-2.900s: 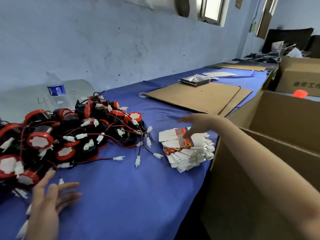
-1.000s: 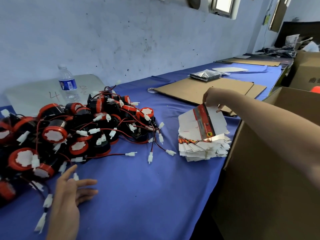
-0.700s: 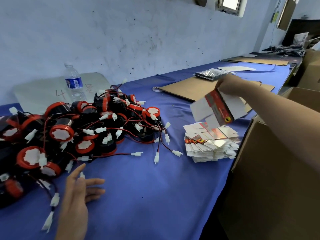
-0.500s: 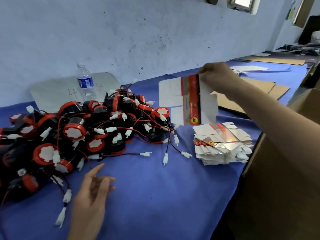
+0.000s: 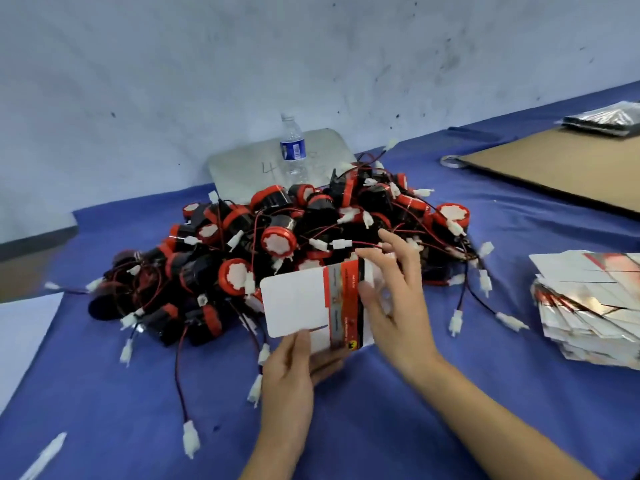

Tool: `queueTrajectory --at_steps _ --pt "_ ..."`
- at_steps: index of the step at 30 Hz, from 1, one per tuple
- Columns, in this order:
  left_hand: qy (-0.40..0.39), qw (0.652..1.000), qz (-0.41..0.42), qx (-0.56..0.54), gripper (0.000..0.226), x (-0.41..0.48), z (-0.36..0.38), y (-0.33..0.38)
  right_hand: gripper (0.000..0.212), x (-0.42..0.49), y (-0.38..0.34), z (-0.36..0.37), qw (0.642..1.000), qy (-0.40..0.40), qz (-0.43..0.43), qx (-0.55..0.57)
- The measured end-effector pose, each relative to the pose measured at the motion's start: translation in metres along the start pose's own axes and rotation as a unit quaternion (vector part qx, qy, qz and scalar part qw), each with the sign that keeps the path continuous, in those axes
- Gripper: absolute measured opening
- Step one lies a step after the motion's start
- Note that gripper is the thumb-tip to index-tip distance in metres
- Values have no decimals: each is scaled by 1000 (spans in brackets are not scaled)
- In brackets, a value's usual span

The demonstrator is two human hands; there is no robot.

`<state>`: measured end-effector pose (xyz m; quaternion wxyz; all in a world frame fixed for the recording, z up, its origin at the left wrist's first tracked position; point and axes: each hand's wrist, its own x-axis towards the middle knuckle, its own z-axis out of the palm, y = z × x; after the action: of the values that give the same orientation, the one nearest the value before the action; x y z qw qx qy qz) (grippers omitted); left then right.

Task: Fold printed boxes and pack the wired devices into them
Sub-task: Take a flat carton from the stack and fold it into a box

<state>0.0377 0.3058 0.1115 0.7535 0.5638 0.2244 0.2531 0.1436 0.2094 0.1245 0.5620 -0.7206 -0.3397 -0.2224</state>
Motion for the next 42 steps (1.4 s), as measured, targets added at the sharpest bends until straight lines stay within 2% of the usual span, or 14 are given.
queueTrajectory --at_steps 4,8,12,16,24,29,34,37,42 --pt "55 995 29 80 19 4 -1 -2 37 -8 -2 -1 998 -30 -44 25" --pt "80 986 44 141 10 3 -2 -4 31 -12 -5 -3 994 -55 -64 63" --pt "143 961 97 218 18 2 -7 -8 24 -15 -9 -4 994 -36 -74 78" --pt "166 948 127 241 24 1 -6 -8 16 -16 -9 -1 995 -27 -65 69" --pt "128 966 96 203 24 2 -9 -8 22 -13 -10 1 993 -61 -36 91" --pt "147 964 88 205 26 2 -9 -10 26 -13 -10 3 991 -87 -40 93" --pt "201 940 135 241 13 0 -10 -11 48 -14 -7 6 991 -83 -95 53" --pt "204 925 177 266 21 1 -9 -11 49 -16 -6 8 992 -68 -101 40" --pt "147 919 221 291 40 1 -9 -15 49 -16 -3 7 994 -51 -89 29"
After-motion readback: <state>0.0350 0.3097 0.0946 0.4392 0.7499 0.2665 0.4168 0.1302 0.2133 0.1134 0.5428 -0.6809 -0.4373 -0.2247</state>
